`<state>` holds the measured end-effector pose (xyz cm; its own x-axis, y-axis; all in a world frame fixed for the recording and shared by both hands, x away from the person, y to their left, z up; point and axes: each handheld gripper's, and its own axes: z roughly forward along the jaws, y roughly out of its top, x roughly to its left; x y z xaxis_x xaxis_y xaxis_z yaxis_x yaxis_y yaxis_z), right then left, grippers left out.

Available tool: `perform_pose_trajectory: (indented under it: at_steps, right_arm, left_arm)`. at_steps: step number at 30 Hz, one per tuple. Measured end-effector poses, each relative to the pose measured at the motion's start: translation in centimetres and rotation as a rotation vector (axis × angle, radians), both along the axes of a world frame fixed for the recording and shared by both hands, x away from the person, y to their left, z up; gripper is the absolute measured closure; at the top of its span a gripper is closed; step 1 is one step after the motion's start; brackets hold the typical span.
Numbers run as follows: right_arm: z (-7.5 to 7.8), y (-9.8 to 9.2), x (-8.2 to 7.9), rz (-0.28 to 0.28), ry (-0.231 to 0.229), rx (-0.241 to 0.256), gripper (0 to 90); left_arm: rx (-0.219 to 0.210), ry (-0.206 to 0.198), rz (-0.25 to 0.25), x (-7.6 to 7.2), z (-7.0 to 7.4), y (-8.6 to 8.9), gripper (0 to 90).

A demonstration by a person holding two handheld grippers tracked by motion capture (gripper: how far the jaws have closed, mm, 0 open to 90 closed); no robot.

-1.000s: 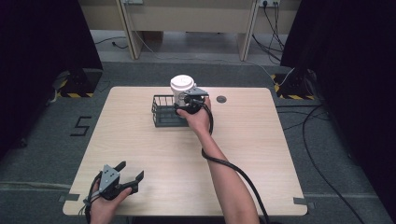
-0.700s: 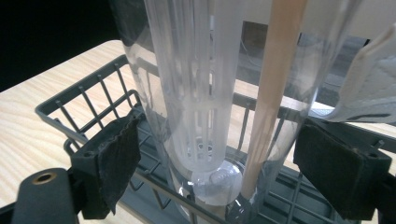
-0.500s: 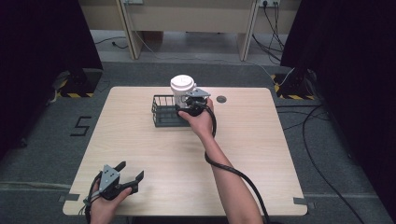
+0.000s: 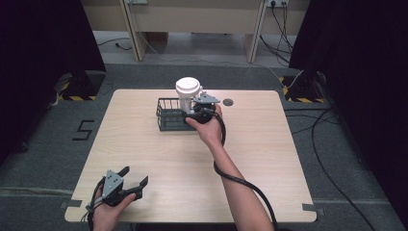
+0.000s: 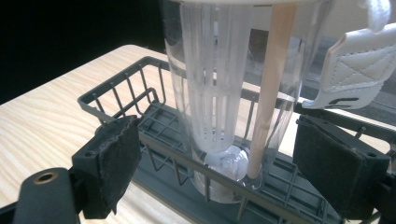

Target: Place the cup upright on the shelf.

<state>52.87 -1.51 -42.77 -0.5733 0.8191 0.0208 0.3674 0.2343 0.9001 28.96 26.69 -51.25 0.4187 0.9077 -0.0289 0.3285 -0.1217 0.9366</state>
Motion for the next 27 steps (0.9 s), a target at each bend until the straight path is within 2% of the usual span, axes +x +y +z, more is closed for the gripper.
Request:
perform_pose_trajectory:
  at_steps: [13,27]
  right_arm:
    - [0.2,-1.1,-2.1,0.014,-0.028,0.021,19.0]
    - [0.6,-2.9,-4.3,0.036,-0.033,0.055,20.8]
  left_arm:
    - [0.003,0.002,-0.001,0.0,-0.1,0.0,17.5]
    - [0.007,0.000,0.002,0.0,0.0,-0.1,17.5]
